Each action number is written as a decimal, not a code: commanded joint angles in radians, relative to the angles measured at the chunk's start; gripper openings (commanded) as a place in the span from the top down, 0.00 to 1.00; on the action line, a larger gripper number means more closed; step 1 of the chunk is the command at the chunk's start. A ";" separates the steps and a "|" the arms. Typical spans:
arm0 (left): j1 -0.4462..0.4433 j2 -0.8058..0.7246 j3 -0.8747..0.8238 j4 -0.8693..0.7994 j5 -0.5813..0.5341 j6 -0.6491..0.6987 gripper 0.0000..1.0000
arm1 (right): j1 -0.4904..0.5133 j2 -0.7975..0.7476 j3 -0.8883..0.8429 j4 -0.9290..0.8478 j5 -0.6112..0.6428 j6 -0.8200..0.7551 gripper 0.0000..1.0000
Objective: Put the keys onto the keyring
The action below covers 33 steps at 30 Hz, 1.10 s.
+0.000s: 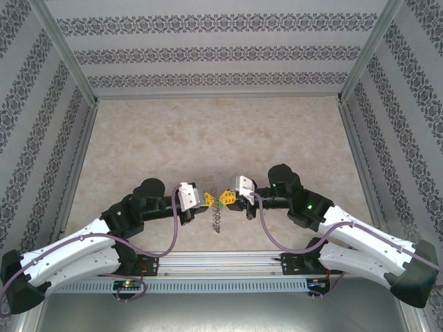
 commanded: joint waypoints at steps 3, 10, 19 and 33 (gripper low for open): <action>-0.014 -0.009 0.015 0.051 -0.008 0.007 1.00 | -0.006 -0.040 -0.003 -0.022 0.007 -0.013 1.00; -0.014 0.062 0.041 -0.006 -0.152 -0.003 1.00 | -0.007 -0.178 -0.100 -0.011 0.121 0.105 1.00; -0.014 0.026 -0.004 0.003 -0.295 -0.045 1.00 | -0.008 -0.340 -0.301 -0.085 0.466 0.457 1.00; -0.014 -0.083 -0.117 0.062 -0.338 -0.096 1.00 | -0.018 0.125 -0.187 -0.168 0.640 0.604 1.00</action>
